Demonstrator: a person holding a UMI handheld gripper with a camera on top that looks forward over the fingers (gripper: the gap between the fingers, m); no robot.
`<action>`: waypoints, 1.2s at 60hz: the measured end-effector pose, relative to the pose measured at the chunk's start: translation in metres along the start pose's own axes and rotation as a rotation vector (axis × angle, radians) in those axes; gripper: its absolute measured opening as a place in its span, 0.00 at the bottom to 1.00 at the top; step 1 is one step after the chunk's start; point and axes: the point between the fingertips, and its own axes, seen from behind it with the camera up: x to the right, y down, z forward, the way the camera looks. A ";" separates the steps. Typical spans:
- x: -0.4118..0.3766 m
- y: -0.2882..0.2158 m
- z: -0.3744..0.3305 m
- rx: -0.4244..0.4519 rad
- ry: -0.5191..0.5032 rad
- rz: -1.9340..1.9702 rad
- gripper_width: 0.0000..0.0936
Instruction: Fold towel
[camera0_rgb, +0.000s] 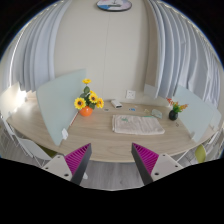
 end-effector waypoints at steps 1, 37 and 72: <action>0.001 0.000 0.001 0.001 0.001 -0.002 0.92; 0.029 -0.028 0.288 -0.019 -0.001 -0.005 0.92; 0.063 -0.006 0.415 -0.128 0.124 -0.070 0.09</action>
